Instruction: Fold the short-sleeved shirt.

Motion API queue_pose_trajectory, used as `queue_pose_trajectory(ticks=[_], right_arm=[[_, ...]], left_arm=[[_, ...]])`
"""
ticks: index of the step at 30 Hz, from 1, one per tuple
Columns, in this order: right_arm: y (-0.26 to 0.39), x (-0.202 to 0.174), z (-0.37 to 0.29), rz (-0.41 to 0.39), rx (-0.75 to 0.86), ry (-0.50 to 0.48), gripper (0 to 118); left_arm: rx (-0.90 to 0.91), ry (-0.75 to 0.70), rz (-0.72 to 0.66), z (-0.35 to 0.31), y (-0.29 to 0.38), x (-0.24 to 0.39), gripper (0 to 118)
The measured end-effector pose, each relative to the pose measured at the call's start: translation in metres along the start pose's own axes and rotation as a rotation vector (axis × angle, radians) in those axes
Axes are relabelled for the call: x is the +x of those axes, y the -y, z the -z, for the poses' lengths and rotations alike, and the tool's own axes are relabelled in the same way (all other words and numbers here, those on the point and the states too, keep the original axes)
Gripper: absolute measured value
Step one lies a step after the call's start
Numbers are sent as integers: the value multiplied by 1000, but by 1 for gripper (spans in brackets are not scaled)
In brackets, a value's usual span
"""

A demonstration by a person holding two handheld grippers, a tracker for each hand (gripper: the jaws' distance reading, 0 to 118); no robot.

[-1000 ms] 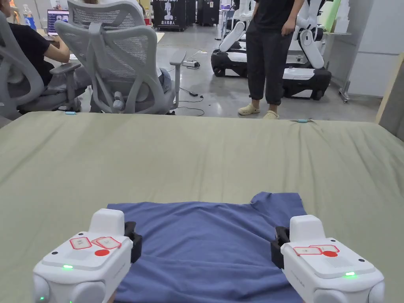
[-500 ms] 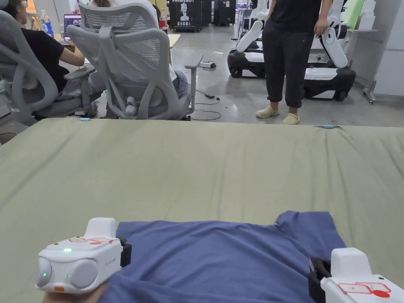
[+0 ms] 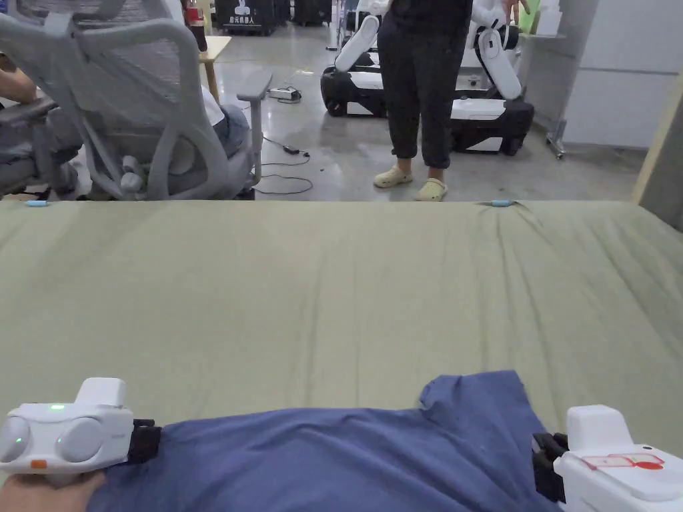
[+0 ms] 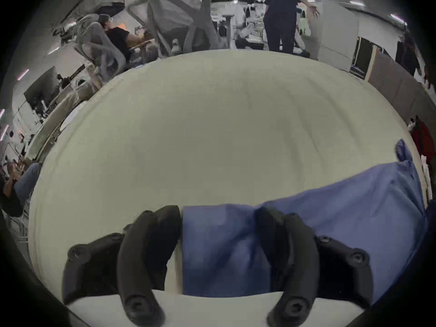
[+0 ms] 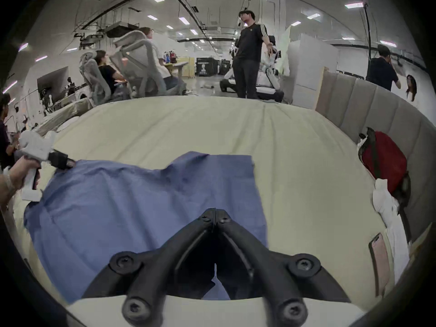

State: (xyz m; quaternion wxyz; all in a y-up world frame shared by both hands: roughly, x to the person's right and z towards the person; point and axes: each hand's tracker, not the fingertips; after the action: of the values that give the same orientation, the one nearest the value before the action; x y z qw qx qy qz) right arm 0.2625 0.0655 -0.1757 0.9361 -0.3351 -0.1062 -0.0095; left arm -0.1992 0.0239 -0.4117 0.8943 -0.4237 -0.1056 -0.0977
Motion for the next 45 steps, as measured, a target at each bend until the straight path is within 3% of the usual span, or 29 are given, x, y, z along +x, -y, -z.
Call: queue_pose_trajectory(ticks=[1,2,3,4,6,9,12,13,14,17,19,22,30,38,43,45], right_arm=[[-8,8,15,3,-10,7,3],[-17,14,30,11,-24,15,14],[-24,20,44,15,-39,13,46],[-30,25,62,19,-78,1,71],[-38,30,95,10,-154,-7,101],[-40,30,130,-15,-166,5,100],[-28,31,150,40,-270,-65,95],[-25,31,144,42,-222,-24,90],[-28,28,137,23,-209,-28,79],[-25,24,119,-18,-178,-39,1],[-21,25,111,-18,-159,-37,0],[-27,31,94,47,-147,-59,0],[-38,28,-49,-30,70,-99,0],[49,20,-153,-48,81,-74,0],[130,10,-148,11,-45,-53,0],[145,11,-142,96,-42,-64,1]], left_arm=[[10,29,-9,-8,0,0,54],[21,39,-11,-16,2,1,29],[49,61,3,-24,4,3,1],[61,45,1,-30,2,2,1],[105,66,-12,-48,3,3,1],[137,70,-2,-67,-2,3,1],[134,80,9,-70,-4,1,1],[128,82,12,-71,-3,1,1],[122,83,8,-71,-2,1,1],[113,83,-4,-64,0,-2,1],[106,89,-17,-64,1,0,1],[116,78,-14,-74,4,4,1],[266,98,-56,-165,26,-6,1],[271,138,-48,-240,114,-19,1],[125,153,-141,-216,192,-31,1],[103,154,-167,-208,206,-30,3]])
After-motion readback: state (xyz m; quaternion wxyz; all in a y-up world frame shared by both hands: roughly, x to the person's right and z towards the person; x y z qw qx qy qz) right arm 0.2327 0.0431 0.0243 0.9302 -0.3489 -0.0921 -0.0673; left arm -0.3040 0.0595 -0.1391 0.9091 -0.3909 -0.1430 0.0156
